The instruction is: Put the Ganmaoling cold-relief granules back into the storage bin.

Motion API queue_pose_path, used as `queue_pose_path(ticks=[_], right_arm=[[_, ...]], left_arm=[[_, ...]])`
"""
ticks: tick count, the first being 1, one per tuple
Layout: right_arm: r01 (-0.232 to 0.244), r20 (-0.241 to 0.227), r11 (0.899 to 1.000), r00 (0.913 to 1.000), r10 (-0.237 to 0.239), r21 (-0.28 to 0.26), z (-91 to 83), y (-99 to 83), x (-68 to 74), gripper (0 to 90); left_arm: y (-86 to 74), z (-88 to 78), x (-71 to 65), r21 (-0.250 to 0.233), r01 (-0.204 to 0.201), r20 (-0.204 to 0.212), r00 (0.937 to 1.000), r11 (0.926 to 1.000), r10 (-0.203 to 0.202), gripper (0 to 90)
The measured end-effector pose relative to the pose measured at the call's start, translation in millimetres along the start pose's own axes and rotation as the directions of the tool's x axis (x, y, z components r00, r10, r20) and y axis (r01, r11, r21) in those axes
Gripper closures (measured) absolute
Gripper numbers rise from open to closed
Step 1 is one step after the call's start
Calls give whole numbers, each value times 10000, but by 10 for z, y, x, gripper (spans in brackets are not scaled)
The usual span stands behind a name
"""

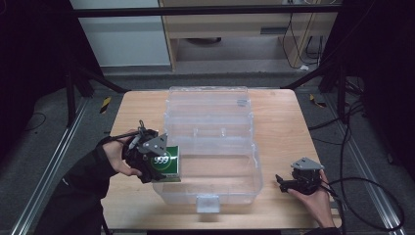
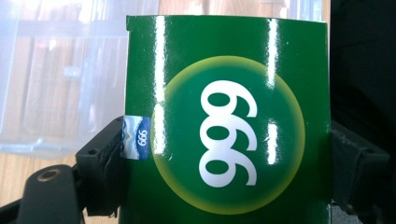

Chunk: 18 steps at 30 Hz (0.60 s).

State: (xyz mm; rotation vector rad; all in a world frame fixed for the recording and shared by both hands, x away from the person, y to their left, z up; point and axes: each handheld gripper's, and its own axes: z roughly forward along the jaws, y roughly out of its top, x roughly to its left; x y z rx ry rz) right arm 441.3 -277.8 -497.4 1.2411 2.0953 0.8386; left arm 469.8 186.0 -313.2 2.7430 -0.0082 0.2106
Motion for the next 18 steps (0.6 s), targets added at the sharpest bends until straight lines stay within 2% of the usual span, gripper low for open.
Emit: queue_pose_path(ticks=[10, 18], right_arm=[[27, -38, 10000, 10000, -27, 23, 3, -1, 3, 32], [67, -66, 10000, 10000, -66, 70, 5, -2, 3, 32]], left_arm=[[99, 111, 19, 16, -195, 139, 9997, 9998, 195, 147], [90, 219, 28, 55, -204, 261, 9995, 9998, 202, 147]])
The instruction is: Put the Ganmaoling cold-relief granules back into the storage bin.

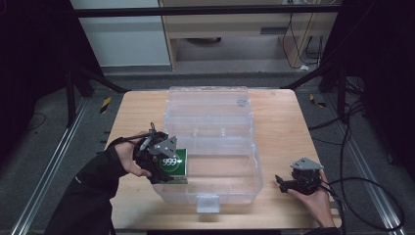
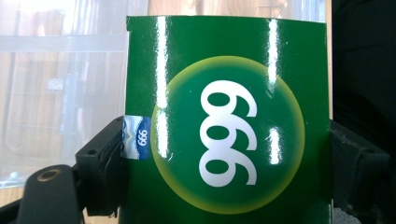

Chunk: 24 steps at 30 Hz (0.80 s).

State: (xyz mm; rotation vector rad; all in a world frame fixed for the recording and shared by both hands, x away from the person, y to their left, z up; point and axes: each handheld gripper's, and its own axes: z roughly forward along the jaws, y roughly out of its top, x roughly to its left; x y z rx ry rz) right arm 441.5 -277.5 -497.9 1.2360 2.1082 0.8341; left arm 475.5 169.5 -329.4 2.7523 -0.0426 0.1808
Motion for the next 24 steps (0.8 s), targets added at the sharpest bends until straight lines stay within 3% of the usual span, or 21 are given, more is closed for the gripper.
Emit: queue_pose_path(ticks=[24], right_arm=[[143, -44, 9998, 9999, -142, 134, 14, -7, 15, 32]], left_arm=[[-132, 362, 16, 297, 275, 350, 9990, 9992, -285, 146]])
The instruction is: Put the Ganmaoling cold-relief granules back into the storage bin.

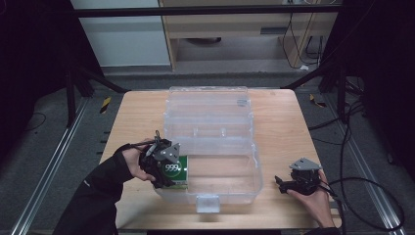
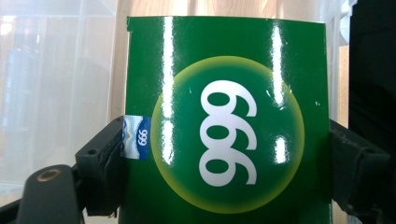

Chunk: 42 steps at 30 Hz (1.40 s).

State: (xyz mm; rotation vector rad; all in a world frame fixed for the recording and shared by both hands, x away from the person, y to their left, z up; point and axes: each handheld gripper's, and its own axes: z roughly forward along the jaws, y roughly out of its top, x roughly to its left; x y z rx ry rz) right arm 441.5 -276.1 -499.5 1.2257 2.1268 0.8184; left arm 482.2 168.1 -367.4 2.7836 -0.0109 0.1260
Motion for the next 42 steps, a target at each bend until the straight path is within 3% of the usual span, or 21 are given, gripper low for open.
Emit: queue_pose_path(ticks=[22, 28, 30, 38, 42], right_arm=[[84, -73, 9999, 9999, -84, 122, 17, -5, 12, 28], [167, -104, 9996, 9998, -165, 209, 25, -8, 19, 27], [170, -105, 9996, 9998, -168, 214, 26, -8, 18, 27], [165, -122, 9996, 9998, -162, 208, 34, -8, 15, 27], [147, -109, 9997, 9998, -144, 219, 33, -9, 13, 27]], left_arm=[[-102, 273, -7, 155, 178, 303, 9994, 9997, -183, 141], [-113, 299, -26, 188, 408, 309, 9987, 9990, -414, 136], [-112, 312, -16, 241, 238, 266, 9993, 9994, -244, 134], [-124, 302, -5, 305, 247, 226, 9994, 9992, -253, 128], [-133, 219, -3, -190, 426, 87, 9991, 9989, -424, 127]])
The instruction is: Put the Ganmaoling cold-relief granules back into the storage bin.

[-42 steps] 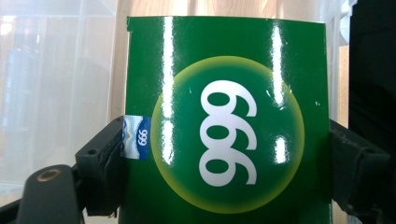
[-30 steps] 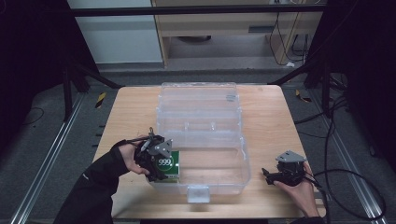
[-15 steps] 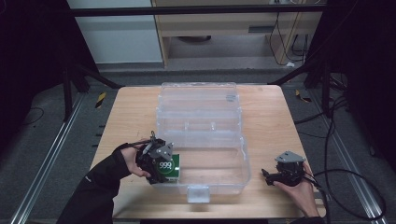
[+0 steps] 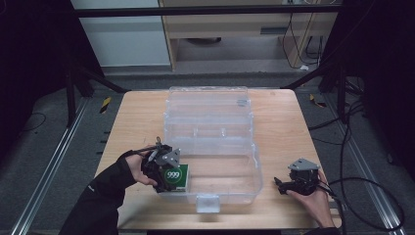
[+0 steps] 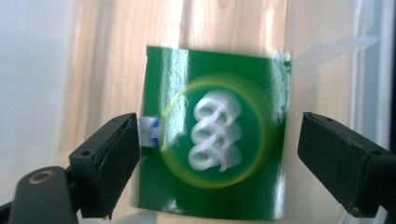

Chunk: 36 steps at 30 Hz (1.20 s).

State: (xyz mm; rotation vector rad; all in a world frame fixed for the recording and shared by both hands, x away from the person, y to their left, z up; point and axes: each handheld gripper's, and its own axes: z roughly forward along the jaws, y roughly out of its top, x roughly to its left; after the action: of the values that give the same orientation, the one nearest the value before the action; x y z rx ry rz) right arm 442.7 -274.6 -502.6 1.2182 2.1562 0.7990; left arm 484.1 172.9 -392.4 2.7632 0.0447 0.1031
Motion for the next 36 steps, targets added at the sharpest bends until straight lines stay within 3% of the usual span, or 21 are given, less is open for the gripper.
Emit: queue_pose_path(ticks=[8, 13, 17, 19, 24, 28, 32, 33, 36], right_arm=[[-187, -32, 9998, 9998, 186, -49, -8, -12, -18, 28], [-244, -16, 9997, 9997, 244, -79, -18, -13, -25, 32], [-314, -37, 9994, 9995, 314, -152, -26, -14, -31, 38], [-313, -26, 9994, 9995, 313, -167, -30, -14, -33, 39], [-400, 5, 9990, 9992, 400, -214, -46, -13, -43, 45], [-563, 42, 9982, 9984, 564, -228, -57, -12, -52, 47], [-604, 68, 9979, 9981, 606, -251, -67, -12, -59, 48], [-618, 76, 9978, 9980, 620, -241, -67, -12, -60, 48], [-644, 92, 9977, 9979, 646, -228, -69, -12, -59, 48]], left_arm=[[-50, -241, -32, -676, 174, -481, 9986, 9976, -207, 142], [-148, -379, -33, -1352, 607, -825, 9940, 9890, -723, 178], [-250, -477, -49, -1656, 871, -1093, 9883, 9823, -1060, 199], [-308, -515, -62, -1907, 1083, -1168, 9843, 9757, -1321, 207], [-477, -580, -92, -2301, 1643, -1413, 9696, 9592, -2000, 230], [-652, -585, -107, -2633, 2120, -1673, 9507, 9411, -2610, 239], [-870, -560, -99, -3112, 2916, -1897, 9136, 9045, -3597, 239], [-906, -555, -94, -3151, 3025, -1950, 9070, 8995, -3734, 239], [-1040, -521, -81, -3450, 3553, -2120, 8722, 8688, -4408, 237]])
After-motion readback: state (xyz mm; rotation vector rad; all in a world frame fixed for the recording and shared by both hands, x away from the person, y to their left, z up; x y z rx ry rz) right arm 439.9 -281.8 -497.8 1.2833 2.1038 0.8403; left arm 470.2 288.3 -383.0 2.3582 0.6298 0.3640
